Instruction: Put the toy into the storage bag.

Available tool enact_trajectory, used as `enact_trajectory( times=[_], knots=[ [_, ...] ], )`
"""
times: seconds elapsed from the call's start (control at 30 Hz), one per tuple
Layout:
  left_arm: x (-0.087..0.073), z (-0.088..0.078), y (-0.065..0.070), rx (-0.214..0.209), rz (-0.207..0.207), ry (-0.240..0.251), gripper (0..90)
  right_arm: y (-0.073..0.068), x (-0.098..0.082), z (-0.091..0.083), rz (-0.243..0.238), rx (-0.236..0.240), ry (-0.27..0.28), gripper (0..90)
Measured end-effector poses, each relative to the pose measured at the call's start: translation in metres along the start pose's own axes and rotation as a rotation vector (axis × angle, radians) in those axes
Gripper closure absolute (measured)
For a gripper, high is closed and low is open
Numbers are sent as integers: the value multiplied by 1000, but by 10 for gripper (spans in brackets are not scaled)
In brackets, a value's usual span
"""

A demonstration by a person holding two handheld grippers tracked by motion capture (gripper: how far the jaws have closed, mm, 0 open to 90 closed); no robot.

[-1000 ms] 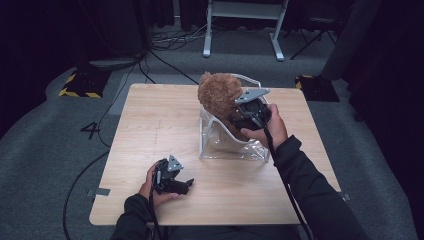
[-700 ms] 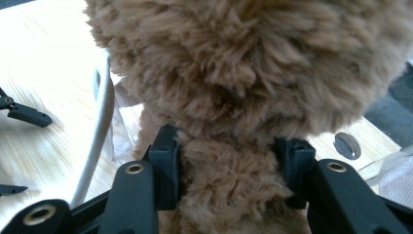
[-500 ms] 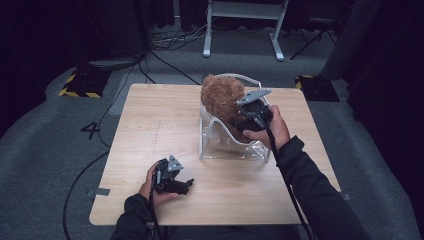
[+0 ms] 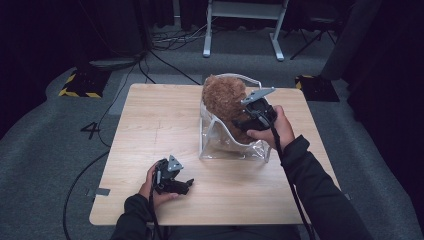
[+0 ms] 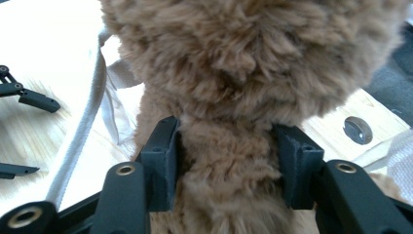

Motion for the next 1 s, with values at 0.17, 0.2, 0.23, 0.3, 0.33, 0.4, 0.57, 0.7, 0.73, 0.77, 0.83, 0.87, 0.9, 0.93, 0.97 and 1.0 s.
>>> enact_trajectory(
  times=[0.17,0.2,0.23,0.3,0.33,0.4,0.57,0.7,0.73,0.77,0.83,0.87,0.9,0.93,0.97,1.0],
  knots=[
    [0,0,0,0,0,0,127,4,-4,0,4,-13,-6,511],
    [0,0,0,0,0,0,127,4,-4,0,5,-13,-7,511],
    [0,0,0,2,0,1,127,5,-5,1,6,-15,-7,513],
    [0,0,0,2,0,0,127,5,-6,1,5,-17,-9,514],
    [0,0,0,2,0,1,127,5,-6,1,7,-19,-7,514],
    [0,0,0,2,0,0,127,5,-6,1,6,-20,-7,518],
    [0,0,0,1,0,0,127,6,-7,2,-1,-32,-5,566],
    [0,0,0,1,0,0,127,8,-8,3,-1,-36,-15,577],
    [0,0,0,1,0,0,127,8,-8,3,-1,-36,-15,577],
    [0,0,0,1,0,0,127,8,-8,3,1,-38,-11,571],
    [0,0,0,1,0,0,127,9,-9,3,1,-41,-11,562],
    [0,0,0,1,0,0,127,10,-9,3,1,-44,-11,559],
    [0,0,0,1,0,1,127,10,-9,2,-1,-47,-10,556],
    [0,0,0,1,0,1,127,10,-9,2,0,-49,-9,551],
    [0,0,0,2,0,2,127,11,-9,2,1,-51,-11,543],
    [0,0,0,3,0,2,127,11,-9,2,1,-52,-10,542]
  ],
)
Point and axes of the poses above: each handheld gripper's, and its own axes: z roughly forward along the jaws, x roughly out of its top, y roughly to its right, the point moved 6 cm from there along z, roughly forward along the jaws, and after that the axes turned 15 degrees about y, right-handed, at the moved point
